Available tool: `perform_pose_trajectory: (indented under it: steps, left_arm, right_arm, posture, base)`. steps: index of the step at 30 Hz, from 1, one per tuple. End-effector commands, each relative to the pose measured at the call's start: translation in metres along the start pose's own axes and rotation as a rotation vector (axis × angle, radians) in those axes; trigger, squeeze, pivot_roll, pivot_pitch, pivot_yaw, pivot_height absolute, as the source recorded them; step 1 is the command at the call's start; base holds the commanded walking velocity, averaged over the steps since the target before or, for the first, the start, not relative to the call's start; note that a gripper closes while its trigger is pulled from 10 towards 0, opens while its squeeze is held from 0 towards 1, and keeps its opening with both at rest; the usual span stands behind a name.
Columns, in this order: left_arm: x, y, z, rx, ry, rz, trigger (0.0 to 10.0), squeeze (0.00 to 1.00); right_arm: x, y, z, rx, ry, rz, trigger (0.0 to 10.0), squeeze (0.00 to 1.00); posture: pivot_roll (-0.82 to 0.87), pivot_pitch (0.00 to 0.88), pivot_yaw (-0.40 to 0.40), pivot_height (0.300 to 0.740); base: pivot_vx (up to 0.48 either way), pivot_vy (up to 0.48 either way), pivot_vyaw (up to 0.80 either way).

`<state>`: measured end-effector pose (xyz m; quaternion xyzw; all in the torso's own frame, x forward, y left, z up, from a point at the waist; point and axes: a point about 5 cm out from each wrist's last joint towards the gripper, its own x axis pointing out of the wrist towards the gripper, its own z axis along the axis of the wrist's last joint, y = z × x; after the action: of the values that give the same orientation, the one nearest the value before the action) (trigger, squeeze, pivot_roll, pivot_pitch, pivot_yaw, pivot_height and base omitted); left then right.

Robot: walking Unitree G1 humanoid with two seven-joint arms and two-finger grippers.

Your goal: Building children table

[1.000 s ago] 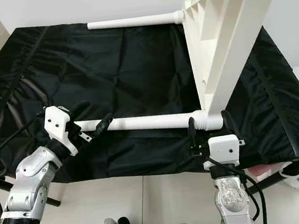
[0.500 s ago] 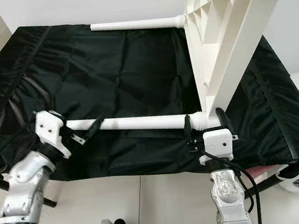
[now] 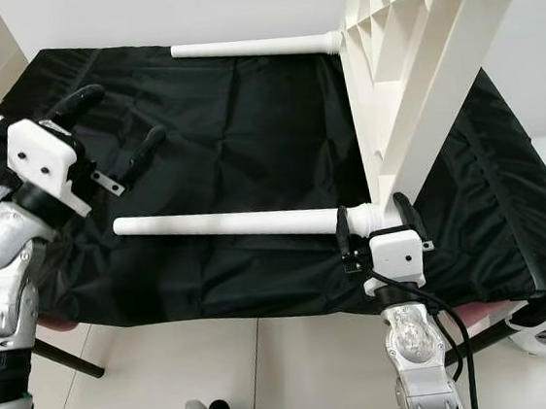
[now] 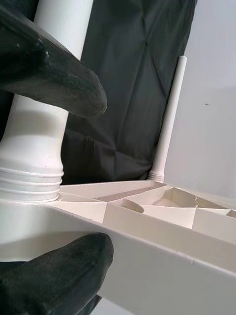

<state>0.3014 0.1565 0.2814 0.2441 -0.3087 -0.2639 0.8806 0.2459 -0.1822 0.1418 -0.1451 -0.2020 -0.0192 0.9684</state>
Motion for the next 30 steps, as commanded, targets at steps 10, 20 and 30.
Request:
perform_pose_trajectory:
  steps: [10,20,30]
  left_arm:
    - [0.018,0.006,0.033,0.213,-0.093,-0.056,10.0,0.00]
    - [0.023,-0.001,0.060,0.551,-0.200,-0.071,10.0,0.00]
    - [0.026,0.009,0.084,0.693,-0.328,-0.008,10.0,0.00]
  right_arm:
    - [0.000,-0.006,-0.005,-0.023,-0.003,-0.005,10.0,0.00]
    - [0.012,-0.011,-0.010,-0.045,-0.008,-0.001,10.0,0.00]
    - [0.030,-0.013,-0.012,-0.058,-0.035,0.022,10.0,0.00]
  posture:
    - [-0.05,0.096,0.011,0.740]
    - [-0.02,0.099,-0.012,0.740]
    - [0.00,0.073,-0.026,0.740]
  base:
    - [0.000,0.000,0.00]
    - [0.000,0.000,0.00]
    - [0.000,0.000,0.00]
